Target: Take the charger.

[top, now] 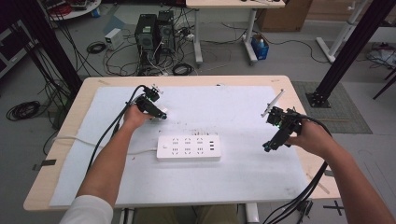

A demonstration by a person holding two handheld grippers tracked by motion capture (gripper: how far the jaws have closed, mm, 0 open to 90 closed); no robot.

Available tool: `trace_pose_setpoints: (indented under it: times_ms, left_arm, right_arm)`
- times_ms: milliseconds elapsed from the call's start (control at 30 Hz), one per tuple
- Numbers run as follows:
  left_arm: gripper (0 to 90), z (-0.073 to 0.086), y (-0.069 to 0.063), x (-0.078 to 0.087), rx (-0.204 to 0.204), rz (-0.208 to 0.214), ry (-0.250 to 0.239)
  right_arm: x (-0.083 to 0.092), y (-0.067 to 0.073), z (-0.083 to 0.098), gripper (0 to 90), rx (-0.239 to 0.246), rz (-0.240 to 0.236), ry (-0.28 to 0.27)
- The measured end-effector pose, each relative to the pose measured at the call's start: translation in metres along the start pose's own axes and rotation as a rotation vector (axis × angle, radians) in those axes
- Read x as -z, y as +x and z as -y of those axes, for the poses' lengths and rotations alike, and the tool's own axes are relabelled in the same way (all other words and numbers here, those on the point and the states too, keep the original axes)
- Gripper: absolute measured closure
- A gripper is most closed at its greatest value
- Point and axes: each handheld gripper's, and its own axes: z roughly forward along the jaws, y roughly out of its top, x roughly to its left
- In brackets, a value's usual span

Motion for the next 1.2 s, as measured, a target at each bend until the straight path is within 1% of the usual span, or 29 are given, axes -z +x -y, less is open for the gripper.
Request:
trace_pose_setpoints:
  times_ms: [67, 133, 167, 267, 333, 433, 533, 600, 633, 667, 700, 733, 767, 800, 833, 867, 933, 967, 1000, 1033, 1067, 1167, 1200]
  left_arm:
    - [42.5, -0.002, -0.003, 0.007, -0.01, 0.009, -0.013]
    - [42.5, -0.003, -0.007, 0.015, -0.03, 0.016, -0.023]
    - [42.5, -0.003, -0.009, 0.02, -0.048, 0.017, -0.027]
    - [42.5, -0.003, -0.014, 0.033, -0.068, 0.05, -0.043]
    - [42.5, -0.003, -0.018, 0.042, -0.103, 0.06, -0.033]
    - [42.5, -0.002, -0.025, 0.057, -0.143, 0.082, -0.037]
    - [42.5, 0.0, -0.032, 0.071, -0.186, 0.1, -0.023]
    - [42.5, 0.002, -0.036, 0.079, -0.201, 0.107, -0.014]
    - [42.4, 0.003, -0.039, 0.084, -0.209, 0.118, -0.014]
    - [42.5, 0.006, -0.045, 0.093, -0.224, 0.131, -0.021]
    - [42.4, 0.006, -0.045, 0.093, -0.224, 0.131, -0.021]
    - [42.4, 0.006, -0.045, 0.093, -0.224, 0.131, -0.021]
    - [42.4, 0.008, -0.05, 0.102, -0.249, 0.133, -0.016]
    - [42.5, 0.01, -0.053, 0.106, -0.254, 0.133, -0.013]
    - [42.5, 0.011, -0.056, 0.11, -0.262, 0.131, -0.009]
    - [42.5, 0.013, -0.058, 0.114, -0.268, 0.132, -0.009]
    - [42.4, 0.017, -0.061, 0.121, -0.264, 0.143, -0.018]
    - [42.4, 0.017, -0.061, 0.121, -0.264, 0.143, -0.018]
    - [42.5, 0.024, -0.066, 0.129, -0.272, 0.143, -0.016]
    - [42.4, 0.026, -0.067, 0.13, -0.272, 0.142, -0.015]
    - [42.5, 0.027, -0.069, 0.132, -0.273, 0.143, -0.011]
    - [42.4, 0.033, -0.074, 0.137, -0.295, 0.147, 0.002]
    - [42.4, 0.034, -0.076, 0.138, -0.304, 0.152, 0.008]
  right_arm:
    - [0.0, 0.001, 0.0, 1.3, -0.004, -0.001, -0.002]
    - [0.0, 0.001, -0.001, 1.3, 0.0, 0.001, -0.003]
    - [0.0, 0.002, -0.001, 1.3, -0.001, 0.003, -0.002]
    - [-0.001, 0.004, -0.002, 1.3, -0.005, 0.004, 0.015]
    - [-0.001, 0.005, -0.002, 1.3, -0.005, 0.008, 0.012]
    - [-0.002, 0.007, -0.003, 1.3, -0.003, 0.02, 0.009]
    - [-0.002, 0.008, -0.003, 1.3, -0.006, 0.006, 0.02]
    - [-0.002, 0.01, -0.003, 1.4, 0.0, 0.008, 0.021]
    - [-0.003, 0.011, -0.004, 1.6, -0.001, 0.007, 0.019]
    - [-0.003, 0.012, -0.004, 1.6, 0.013, 0.016, 0.014]
    - [-0.003, 0.012, -0.004, 1.6, 0.013, 0.016, 0.014]
    - [-0.002, 0.014, -0.005, 1.6, 0.002, 0.013, 0.008]
    - [-0.002, 0.014, -0.005, 1.6, 0.002, 0.013, 0.008]
    - [-0.002, 0.015, -0.005, 1.6, 0.012, 0.017, 0.0]
    - [-0.003, 0.017, -0.006, 1.6, 0.006, 0.017, 0.001]
    - [-0.002, 0.017, -0.006, 1.6, 0.013, 0.023, 0.007]
    - [-0.002, 0.018, -0.006, 1.7, 0.014, 0.027, 0.001]
    - [-0.002, 0.019, -0.006, 1.6, 0.015, 0.033, 0.001]
    - [-0.002, 0.02, -0.006, 1.6, 0.02, 0.036, -0.009]
    - [-0.002, 0.02, -0.006, 1.6, 0.027, 0.037, -0.011]
    - [-0.001, 0.021, -0.006, 1.6, 0.023, 0.038, -0.012]
    - [0.0, 0.023, -0.008, 1.7, 0.021, 0.04, -0.018]
    - [0.0, 0.023, -0.008, 1.7, 0.03, 0.041, -0.018]
